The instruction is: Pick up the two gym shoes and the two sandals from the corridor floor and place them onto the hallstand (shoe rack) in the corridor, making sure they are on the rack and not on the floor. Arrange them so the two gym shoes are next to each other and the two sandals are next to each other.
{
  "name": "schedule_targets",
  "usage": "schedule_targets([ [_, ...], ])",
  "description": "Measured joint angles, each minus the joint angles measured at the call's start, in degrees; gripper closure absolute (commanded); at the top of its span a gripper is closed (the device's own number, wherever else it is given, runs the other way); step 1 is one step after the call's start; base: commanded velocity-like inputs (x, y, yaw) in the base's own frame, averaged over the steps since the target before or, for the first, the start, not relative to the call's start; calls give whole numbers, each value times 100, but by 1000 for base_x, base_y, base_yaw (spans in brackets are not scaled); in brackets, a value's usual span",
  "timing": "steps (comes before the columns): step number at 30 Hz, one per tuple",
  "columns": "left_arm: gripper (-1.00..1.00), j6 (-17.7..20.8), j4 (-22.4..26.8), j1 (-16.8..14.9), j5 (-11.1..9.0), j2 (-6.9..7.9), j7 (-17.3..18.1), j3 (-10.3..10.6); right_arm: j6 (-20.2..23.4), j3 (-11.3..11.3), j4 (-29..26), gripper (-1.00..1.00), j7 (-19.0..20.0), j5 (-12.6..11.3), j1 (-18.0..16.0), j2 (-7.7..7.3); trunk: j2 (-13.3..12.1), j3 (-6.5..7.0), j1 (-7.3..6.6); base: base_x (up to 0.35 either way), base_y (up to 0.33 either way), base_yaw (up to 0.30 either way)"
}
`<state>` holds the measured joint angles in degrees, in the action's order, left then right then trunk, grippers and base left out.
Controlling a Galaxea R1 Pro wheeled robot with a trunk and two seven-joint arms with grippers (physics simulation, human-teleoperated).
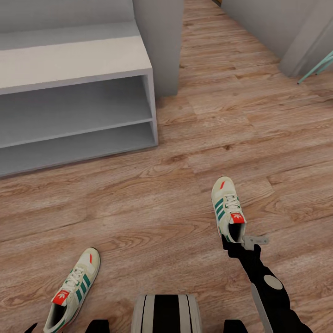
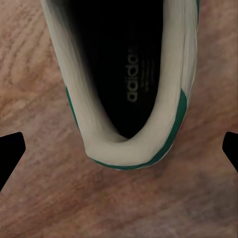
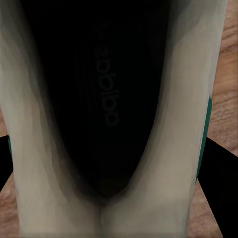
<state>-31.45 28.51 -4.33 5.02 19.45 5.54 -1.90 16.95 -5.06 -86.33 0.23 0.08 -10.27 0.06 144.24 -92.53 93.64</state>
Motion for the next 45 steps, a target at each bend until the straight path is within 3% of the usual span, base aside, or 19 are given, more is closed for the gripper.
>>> schedule_targets([
  [12, -100, 1, 8, -14, 0, -1, -7, 0, 48, 11, -8, 100, 1, 0, -52, 5, 0, 0, 0, 0, 0, 0],
  [21, -100, 1, 8, -22, 1, -1, -9, 0, 48, 16, -7, 100, 10, 0, -51, 2, 12, -218, 23, 0, 0, 0],
  [30, -100, 1, 8, -22, 0, 6, -9, 0, 40, 16, -8, 100, 10, 0, -51, 2, 12, -289, 23, 0, 0, 0],
  [39, -100, 1, 8, -22, 1, 7, -9, 0, 36, 16, -7, 100, 10, 0, -52, 2, 24, -520, 47, 0, 0, 0],
  [45, -100, 1, 8, -22, 0, 7, -9, 0, 32, 16, -8, 100, 10, 0, -52, 2, 24, -571, 46, 0, 0, 0],
])
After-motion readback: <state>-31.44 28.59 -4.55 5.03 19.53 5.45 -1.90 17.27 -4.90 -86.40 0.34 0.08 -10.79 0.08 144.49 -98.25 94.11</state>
